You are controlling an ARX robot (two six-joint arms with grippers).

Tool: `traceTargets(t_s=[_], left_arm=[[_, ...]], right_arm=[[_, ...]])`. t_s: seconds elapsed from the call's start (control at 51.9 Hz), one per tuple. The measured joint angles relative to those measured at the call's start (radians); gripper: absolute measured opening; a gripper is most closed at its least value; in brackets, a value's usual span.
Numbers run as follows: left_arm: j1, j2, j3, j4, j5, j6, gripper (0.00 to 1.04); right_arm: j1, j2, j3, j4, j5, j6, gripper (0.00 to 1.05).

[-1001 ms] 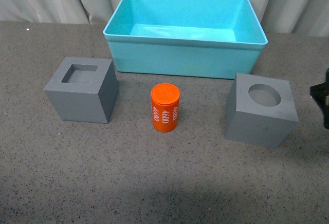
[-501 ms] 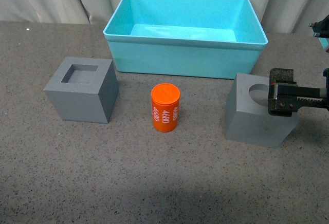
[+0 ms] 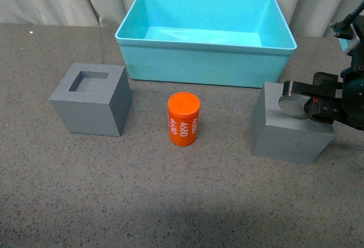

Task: Place gray and orange parts in blue box

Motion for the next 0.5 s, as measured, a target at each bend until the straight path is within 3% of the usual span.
traceTargets(t_s=[0.347, 0.501], left_arm=[[0.0, 0.0, 0.0, 0.0, 0.0, 0.0, 0.98], [0.0, 0.0, 0.0, 0.0, 0.0, 0.0, 0.98]], right_arm=[[-0.014, -0.23, -0.078, 0.041, -0.079, -0.043, 0.18], [0.013, -0.328, 0.012, 0.054, -0.131, -0.101, 0.18]])
